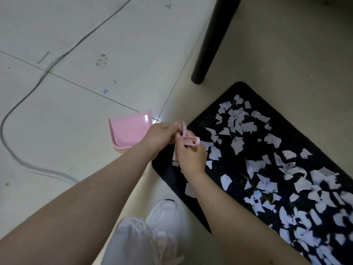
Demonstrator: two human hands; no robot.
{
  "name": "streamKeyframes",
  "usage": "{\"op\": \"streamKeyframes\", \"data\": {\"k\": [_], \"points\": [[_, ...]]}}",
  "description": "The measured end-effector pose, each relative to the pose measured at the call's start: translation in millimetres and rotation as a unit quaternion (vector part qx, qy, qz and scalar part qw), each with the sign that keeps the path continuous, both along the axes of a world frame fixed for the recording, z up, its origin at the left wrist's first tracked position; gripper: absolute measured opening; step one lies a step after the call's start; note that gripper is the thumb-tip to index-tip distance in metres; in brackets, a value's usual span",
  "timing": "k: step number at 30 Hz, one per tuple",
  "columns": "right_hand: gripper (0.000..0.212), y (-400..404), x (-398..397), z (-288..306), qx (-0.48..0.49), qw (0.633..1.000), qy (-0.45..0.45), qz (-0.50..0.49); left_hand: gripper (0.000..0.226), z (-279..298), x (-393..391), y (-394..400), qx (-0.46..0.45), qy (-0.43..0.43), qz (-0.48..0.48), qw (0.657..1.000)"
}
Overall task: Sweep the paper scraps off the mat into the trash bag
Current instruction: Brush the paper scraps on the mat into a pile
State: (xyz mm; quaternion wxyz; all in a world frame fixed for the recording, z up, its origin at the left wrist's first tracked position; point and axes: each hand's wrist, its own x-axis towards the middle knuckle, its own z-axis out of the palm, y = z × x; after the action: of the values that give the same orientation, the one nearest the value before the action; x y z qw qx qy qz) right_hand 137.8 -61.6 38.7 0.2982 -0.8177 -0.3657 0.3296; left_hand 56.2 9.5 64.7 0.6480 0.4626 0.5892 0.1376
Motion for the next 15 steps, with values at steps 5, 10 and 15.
{"op": "streamKeyframes", "data": {"k": [5, 10, 15], "points": [[0.035, -7.3, 9.3, 3.8, -0.035, 0.977, 0.138, -0.156, 0.043, -17.9, -6.1, -8.6, -0.08, 0.075, 0.043, 0.993], [0.027, -27.8, 6.7, -7.7, -0.112, 0.973, 0.181, -0.089, 0.054, -28.5, -11.3, -26.5, -0.139, 0.084, 0.069, 0.984], [0.029, -41.4, 9.5, -14.3, -0.14, 0.982, 0.127, -0.011, 0.059, -23.0, -5.2, -35.9, -0.179, 0.079, 0.036, 0.98]]}}
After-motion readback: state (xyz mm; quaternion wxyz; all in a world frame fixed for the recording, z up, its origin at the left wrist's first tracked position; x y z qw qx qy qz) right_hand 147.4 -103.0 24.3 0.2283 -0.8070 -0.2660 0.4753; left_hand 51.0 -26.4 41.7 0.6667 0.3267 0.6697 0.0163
